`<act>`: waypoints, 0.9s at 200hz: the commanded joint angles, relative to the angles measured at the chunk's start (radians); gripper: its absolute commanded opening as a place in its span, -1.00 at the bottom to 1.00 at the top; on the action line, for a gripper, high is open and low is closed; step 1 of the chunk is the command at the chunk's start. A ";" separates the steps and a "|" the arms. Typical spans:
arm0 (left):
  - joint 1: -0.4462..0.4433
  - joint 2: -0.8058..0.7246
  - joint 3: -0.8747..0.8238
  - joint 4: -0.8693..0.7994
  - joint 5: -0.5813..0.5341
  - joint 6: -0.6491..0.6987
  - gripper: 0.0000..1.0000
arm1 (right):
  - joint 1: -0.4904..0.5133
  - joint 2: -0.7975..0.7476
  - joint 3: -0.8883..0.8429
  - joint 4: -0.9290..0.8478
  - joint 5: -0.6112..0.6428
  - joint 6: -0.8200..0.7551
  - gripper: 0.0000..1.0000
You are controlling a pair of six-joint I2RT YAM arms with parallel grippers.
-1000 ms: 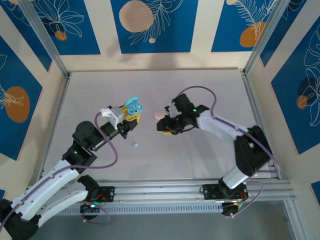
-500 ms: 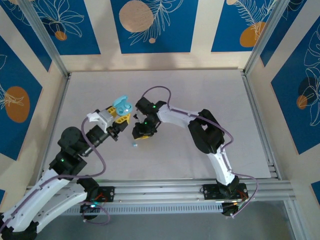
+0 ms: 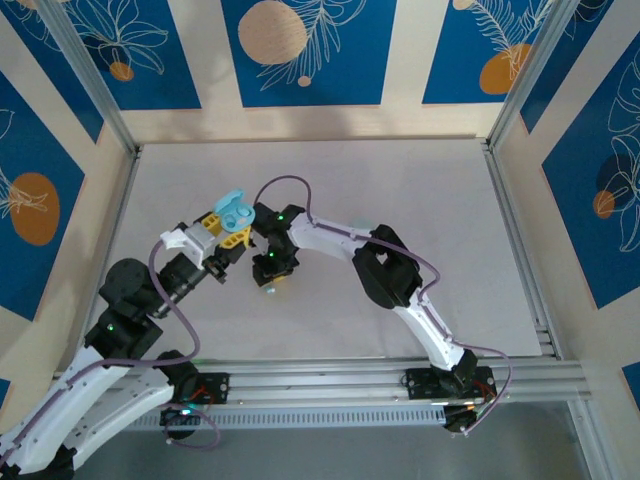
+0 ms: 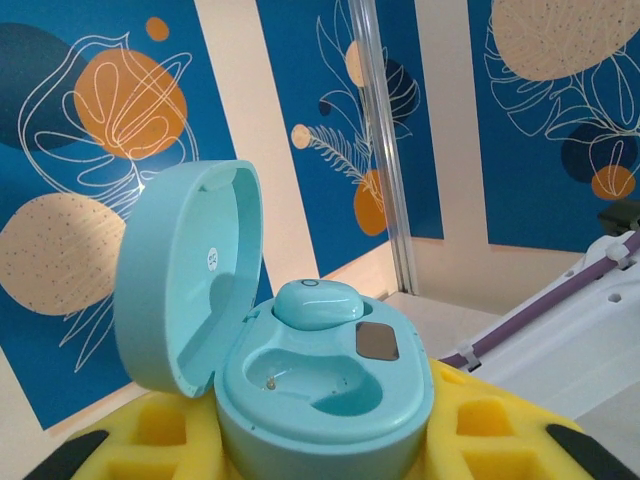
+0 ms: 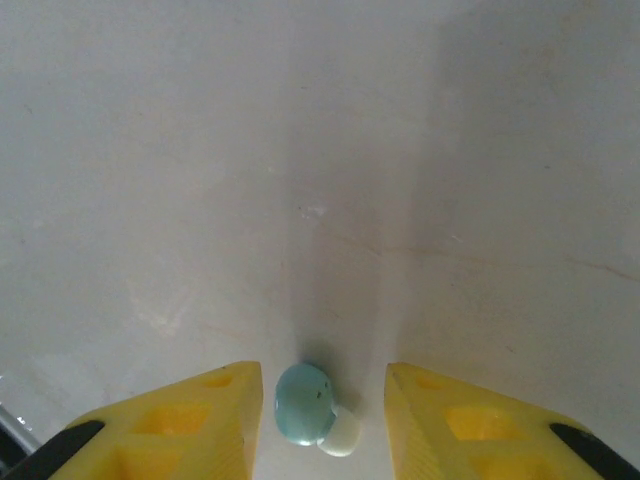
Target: Insert wireless bluetooth earbuds into charging case
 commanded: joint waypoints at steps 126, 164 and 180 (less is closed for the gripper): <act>-0.005 -0.002 0.016 0.003 -0.001 0.008 -0.60 | 0.067 0.112 0.144 -0.190 0.139 -0.053 -0.40; -0.005 -0.003 0.015 0.001 -0.003 0.008 -0.60 | 0.073 0.120 0.160 -0.225 0.169 -0.019 -0.38; -0.004 -0.003 0.016 -0.002 -0.006 0.010 -0.60 | 0.076 0.120 0.169 -0.238 0.178 -0.012 -0.38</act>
